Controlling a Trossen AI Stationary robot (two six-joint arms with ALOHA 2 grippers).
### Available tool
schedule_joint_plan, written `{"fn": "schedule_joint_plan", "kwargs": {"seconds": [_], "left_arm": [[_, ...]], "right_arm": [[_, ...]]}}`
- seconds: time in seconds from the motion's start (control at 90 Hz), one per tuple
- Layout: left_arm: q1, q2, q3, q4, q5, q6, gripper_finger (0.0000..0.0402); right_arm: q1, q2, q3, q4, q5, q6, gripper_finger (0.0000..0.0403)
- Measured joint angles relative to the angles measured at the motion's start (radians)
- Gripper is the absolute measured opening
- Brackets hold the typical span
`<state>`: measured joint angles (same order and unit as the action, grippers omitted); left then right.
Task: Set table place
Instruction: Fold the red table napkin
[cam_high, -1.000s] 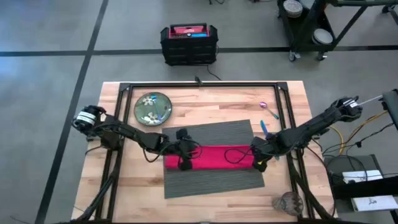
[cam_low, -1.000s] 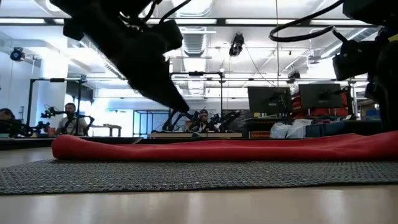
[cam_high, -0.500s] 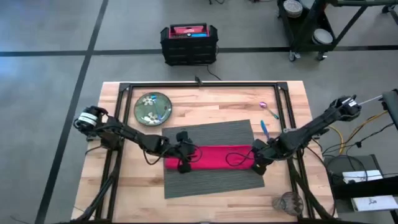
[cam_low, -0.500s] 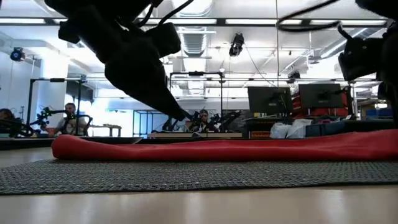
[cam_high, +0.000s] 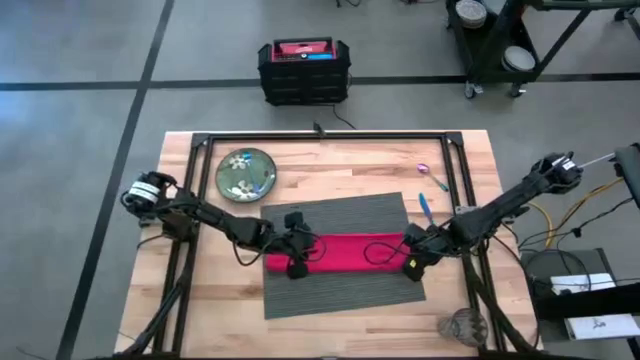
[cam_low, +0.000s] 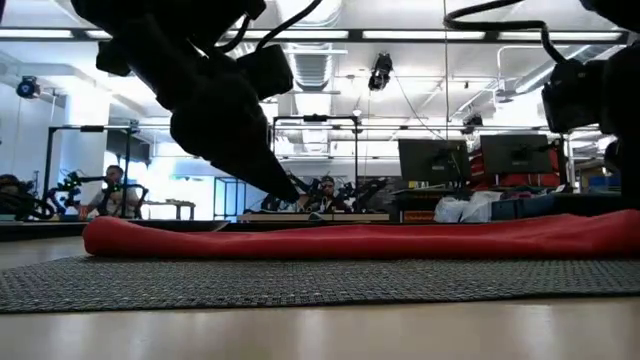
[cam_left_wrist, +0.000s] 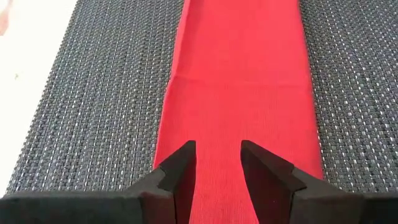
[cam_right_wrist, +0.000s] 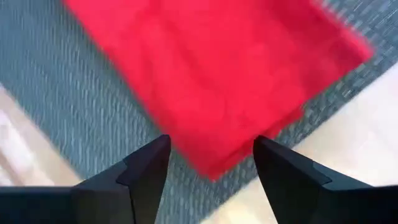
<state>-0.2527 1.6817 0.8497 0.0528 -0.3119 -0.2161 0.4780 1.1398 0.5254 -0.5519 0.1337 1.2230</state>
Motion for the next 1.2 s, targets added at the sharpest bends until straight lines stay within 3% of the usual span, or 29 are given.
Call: {"fn": "schedule_joint_plan", "kwargs": {"seconds": [0.267, 0.489, 0.644, 0.867, 1.2], "left_arm": [[0.000, 0.000, 0.000, 0.008, 0.000, 0.000, 0.0114], [0.001, 0.000, 0.000, 0.021, 0.000, 0.000, 0.0114], [0.001, 0.000, 0.000, 0.024, 0.000, -0.002, 0.0114], [0.000, 0.000, 0.000, 0.004, 0.017, -0.002, 0.0114], [-0.006, 0.119, 0.002, 0.211, 0.062, -0.004, 0.0114]], "right_arm": [[0.000, 0.015, -0.106, 0.193, 0.078, 0.104, 0.0220], [0.000, 0.023, -0.129, 0.213, 0.130, 0.134, 0.0215], [0.000, 0.025, -0.132, 0.232, 0.161, 0.115, 0.0163], [0.000, 0.025, -0.127, 0.211, 0.127, 0.082, 0.0017], [-0.001, -0.025, -0.003, 0.055, 0.156, 0.033, 0.0004]]}}
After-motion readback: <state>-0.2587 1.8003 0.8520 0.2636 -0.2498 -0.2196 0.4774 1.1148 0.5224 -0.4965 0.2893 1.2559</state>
